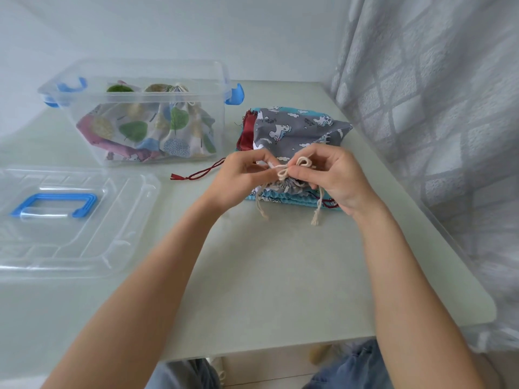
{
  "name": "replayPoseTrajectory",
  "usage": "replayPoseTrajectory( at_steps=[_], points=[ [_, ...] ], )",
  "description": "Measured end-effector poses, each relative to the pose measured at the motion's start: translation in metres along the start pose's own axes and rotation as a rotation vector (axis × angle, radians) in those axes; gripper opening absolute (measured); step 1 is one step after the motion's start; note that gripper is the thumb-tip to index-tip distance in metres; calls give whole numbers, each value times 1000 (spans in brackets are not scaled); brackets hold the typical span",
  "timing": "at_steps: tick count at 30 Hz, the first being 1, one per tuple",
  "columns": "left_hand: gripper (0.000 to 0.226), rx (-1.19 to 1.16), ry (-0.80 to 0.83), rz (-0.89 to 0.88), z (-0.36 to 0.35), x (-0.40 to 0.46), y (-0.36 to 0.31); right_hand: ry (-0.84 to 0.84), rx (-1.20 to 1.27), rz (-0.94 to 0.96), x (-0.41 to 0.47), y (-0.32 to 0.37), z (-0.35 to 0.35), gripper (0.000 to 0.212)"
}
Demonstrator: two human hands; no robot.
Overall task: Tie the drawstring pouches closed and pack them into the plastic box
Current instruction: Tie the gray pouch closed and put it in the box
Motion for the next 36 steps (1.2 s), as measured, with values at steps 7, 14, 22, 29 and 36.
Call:
replayPoseTrajectory(
  at_steps=[7, 14, 22, 29, 36],
  points=[
    [17, 318, -183, -31, 4, -5, -3, -220, -465, 73, -4, 10, -3, 14],
    [17, 607, -289, -188, 6, -8, -16, -354, -1032, 194, -4, 24, -19, 7],
    [11, 319, -177, -157, 9, -7, -5, -286, -844, 240, -5, 20, -15, 7],
    [24, 342, -313, -70, 11, -9, -7, -221, -596, 199, -5, 15, -13, 7],
    [6, 256, -158, -128, 5, -8, -6, -302, -748, 271, -9, 21, -12, 4]
  ],
)
Point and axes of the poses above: each hand's wrist, its own x-axis towards the middle knuckle, its own z-axis out of the back of the hand, y = z × x, the point moved 7 cm from there along x, towards the middle knuckle, and after that the axes turned 7 degrees about y, right-handed, at the moved point
